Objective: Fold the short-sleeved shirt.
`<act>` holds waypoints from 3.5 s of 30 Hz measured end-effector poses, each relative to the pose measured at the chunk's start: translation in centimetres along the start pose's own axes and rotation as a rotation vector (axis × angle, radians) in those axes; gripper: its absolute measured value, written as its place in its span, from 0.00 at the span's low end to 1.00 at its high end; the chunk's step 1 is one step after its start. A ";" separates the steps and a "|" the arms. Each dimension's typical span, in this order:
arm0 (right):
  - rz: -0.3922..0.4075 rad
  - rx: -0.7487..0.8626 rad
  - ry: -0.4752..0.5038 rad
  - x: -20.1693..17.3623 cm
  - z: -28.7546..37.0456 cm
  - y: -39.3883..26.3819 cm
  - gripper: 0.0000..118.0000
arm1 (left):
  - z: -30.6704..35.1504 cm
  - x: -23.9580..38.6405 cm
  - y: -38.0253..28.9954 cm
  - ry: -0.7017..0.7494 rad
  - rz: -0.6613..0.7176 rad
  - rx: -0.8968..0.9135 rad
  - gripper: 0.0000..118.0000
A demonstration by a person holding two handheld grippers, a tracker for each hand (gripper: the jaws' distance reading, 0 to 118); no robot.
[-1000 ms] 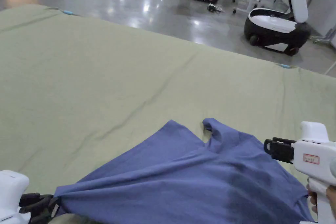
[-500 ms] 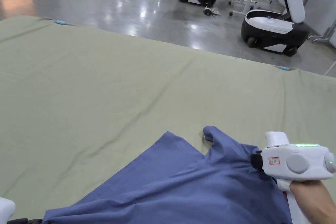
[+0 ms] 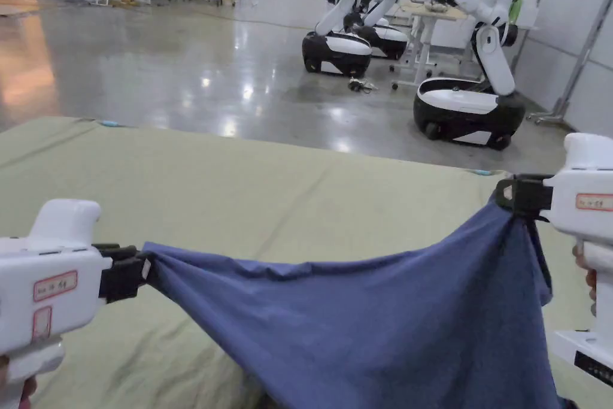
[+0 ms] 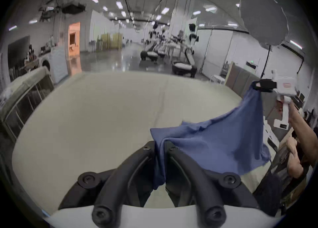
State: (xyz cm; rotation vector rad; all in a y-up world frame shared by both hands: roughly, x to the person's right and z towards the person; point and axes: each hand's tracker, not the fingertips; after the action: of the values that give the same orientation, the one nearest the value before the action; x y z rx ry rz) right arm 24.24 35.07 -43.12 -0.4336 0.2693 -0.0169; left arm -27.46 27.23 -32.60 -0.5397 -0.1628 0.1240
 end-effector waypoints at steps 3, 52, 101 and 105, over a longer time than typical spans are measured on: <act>-0.001 0.102 -0.021 0.3 3.5 5.2 0.07 | -0.5 1.1 5.3 0.021 -0.033 0.074 0.07; -0.142 -0.006 -0.096 2.2 15.0 -20.1 0.07 | 2.8 2.4 -13.3 0.118 -0.116 -0.016 0.07; -0.200 -0.248 -0.215 0.9 16.1 -37.1 0.86 | 0.8 0.7 -23.5 0.118 -0.065 -0.207 0.07; -0.169 -0.316 -0.210 0.3 13.7 -37.9 0.44 | 1.6 1.6 -22.6 0.120 -0.061 -0.210 0.06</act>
State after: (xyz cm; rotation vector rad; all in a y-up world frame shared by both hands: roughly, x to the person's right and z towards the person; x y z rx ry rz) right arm 29.63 6.29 -15.40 -0.7662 0.0264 -0.0946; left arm -24.51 9.05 -19.35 -0.7484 -0.0748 0.0147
